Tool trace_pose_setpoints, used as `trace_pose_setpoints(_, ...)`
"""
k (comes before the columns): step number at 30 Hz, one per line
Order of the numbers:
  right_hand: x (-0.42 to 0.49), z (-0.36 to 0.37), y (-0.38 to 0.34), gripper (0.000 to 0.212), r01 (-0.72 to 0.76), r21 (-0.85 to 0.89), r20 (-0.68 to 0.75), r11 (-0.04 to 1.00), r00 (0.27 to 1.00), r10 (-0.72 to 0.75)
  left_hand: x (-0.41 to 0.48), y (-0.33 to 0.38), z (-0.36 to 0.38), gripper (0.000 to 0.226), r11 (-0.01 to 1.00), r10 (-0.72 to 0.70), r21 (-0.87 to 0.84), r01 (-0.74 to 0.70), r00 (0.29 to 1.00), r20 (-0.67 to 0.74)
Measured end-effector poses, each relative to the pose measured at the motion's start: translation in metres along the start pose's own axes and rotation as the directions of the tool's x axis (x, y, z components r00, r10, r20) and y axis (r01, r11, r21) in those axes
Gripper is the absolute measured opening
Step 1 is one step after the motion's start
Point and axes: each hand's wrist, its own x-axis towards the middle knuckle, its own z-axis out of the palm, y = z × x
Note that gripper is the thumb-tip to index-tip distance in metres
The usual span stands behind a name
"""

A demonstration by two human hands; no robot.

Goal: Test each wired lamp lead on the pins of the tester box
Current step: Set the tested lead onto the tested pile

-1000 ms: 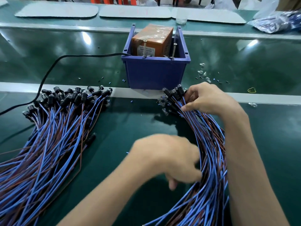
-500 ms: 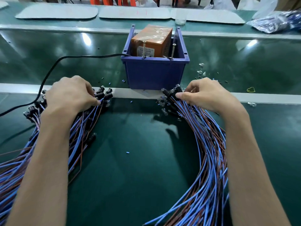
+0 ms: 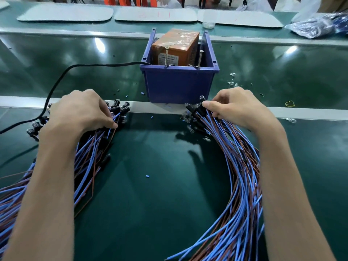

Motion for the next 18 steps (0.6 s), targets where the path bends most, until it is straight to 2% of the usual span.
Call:
trace_pose_setpoints(2,0.0,0.0,-0.001,0.026,0.02,0.027,-0.053,0.999,0.998,-0.018,-0.002,0.003,-0.004,0.022,0.994,0.085,-0.063,-0.087,0.995,-0.043)
trace_pose_setpoints(4,-0.002,0.001,-0.005,0.021,0.082,0.075,-0.106,0.994,0.992,-0.073,-0.008,0.015,-0.005,0.018,0.952,0.222,-0.189,-0.24,0.969,-0.109)
trace_pose_setpoints(6,-0.004,0.003,-0.013,0.014,0.145,0.205,-0.063,0.968,0.989,-0.135,-0.019,0.036,-0.004,0.014,0.807,0.362,-0.426,-0.41,0.912,-0.193)
trace_pose_setpoints(8,-0.009,0.008,-0.024,0.015,0.168,0.39,0.129,0.906,0.964,-0.234,-0.034,0.062,-0.002,0.012,0.592,0.44,-0.627,-0.506,0.855,-0.274)
trace_pose_setpoints(9,-0.011,0.012,-0.028,0.017,0.178,0.444,0.224,0.878,0.927,-0.301,-0.042,0.074,0.0,0.011,0.498,0.46,-0.69,-0.525,0.834,-0.303)
trace_pose_setpoints(11,-0.016,0.021,-0.035,0.017,0.215,0.509,0.307,0.833,0.859,-0.41,-0.056,0.094,0.008,0.008,0.37,0.479,-0.771,-0.518,0.818,-0.32)
trace_pose_setpoints(12,-0.016,0.024,-0.036,0.017,0.228,0.529,0.292,0.817,0.855,-0.428,-0.061,0.101,0.012,0.008,0.341,0.474,-0.789,-0.511,0.818,-0.325)
trace_pose_setpoints(14,-0.015,0.023,-0.037,0.026,0.236,0.559,0.211,0.795,0.886,-0.412,-0.066,0.109,0.017,0.008,0.308,0.429,-0.802,-0.511,0.827,-0.363)
trace_pose_setpoints(16,-0.014,0.018,-0.035,0.033,0.255,0.594,0.118,0.763,0.911,-0.396,-0.067,0.112,0.017,0.013,0.228,0.388,-0.853,-0.469,0.847,-0.362)
trace_pose_setpoints(18,-0.012,0.012,-0.033,0.033,0.292,0.596,-0.014,0.748,0.935,-0.354,-0.068,0.115,0.016,0.034,0.181,0.432,-0.928,-0.326,0.874,-0.222)
